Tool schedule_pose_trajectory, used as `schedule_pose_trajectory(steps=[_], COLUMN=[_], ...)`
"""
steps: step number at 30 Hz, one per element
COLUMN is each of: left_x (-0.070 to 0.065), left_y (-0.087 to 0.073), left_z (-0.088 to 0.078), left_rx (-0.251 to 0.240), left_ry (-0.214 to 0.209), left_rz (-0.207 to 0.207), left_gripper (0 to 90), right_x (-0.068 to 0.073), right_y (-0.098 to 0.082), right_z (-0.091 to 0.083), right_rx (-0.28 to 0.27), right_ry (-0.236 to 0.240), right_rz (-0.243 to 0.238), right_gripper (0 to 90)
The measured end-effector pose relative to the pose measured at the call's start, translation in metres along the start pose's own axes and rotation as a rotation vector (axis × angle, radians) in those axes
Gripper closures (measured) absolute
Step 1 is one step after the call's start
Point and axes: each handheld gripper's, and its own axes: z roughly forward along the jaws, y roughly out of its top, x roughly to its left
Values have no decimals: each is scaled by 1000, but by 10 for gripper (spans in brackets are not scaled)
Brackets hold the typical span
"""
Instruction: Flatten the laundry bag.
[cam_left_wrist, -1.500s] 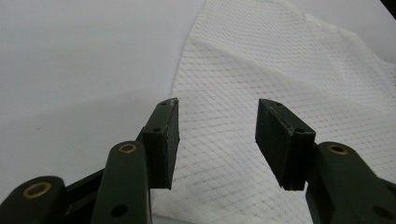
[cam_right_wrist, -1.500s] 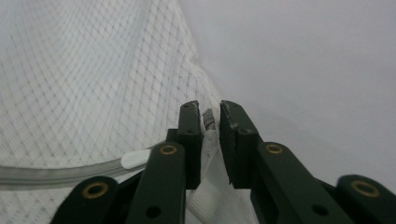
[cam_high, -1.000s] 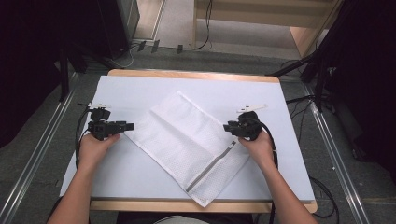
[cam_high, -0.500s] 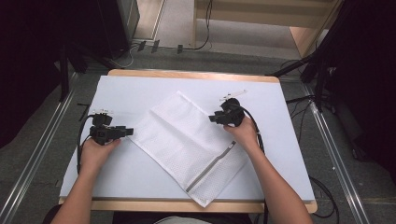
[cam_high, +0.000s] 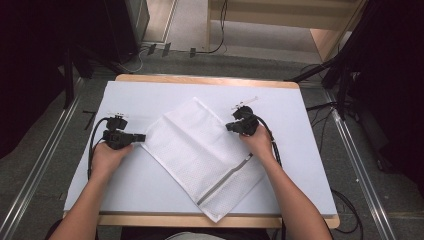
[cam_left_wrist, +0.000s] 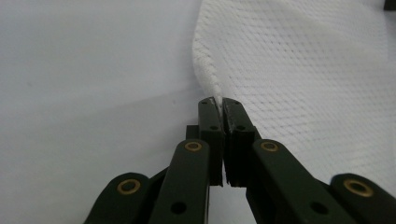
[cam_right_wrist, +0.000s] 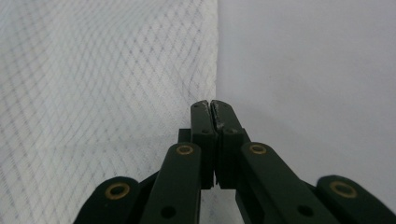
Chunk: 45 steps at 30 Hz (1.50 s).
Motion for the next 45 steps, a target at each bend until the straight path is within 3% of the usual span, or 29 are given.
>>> schedule_pose_trajectory(steps=[5,9,13,15,18,23,26,31,36,40,43,45], left_x=[9,9,12,11,7,1,1,-2,-10,-14,-22,-28], left_y=[18,33,43,49,55,59,59,55,44,32,21,14], left_z=[3,10,17,21,25,33,34,23,1,-8,-14,-16], left_rx=[-23,-15,-34,-41,-52,-45,-44,-60,-63,-62,-53,-55], left_ry=[-4,15,-3,-6,-16,-14,-15,-26,-24,-31,-27,-35], left_rz=[-13,11,2,14,22,43,39,42,50,21,37,27], left_gripper=[890,890,889,889,888,879,820,672,634,602,599,597], right_x=[-1,4,8,11,19,32,36,28,26,23,21,19], right_y=[-11,-22,-34,-40,-51,-61,-62,-60,-56,-50,-45,-42], right_z=[-10,-15,-20,-23,-30,-36,-39,-42,-45,-44,-41,-38], right_rx=[-18,-20,-26,-24,-17,-10,-39,-73,-88,-95,-93,-99], right_ry=[23,28,36,36,75,85,43,28,19,22,27,36], right_rz=[36,40,54,58,78,50,5,32,35,31,44,39], right_gripper=[900,900,900,900,897,865,769,729,705,690,681,678])
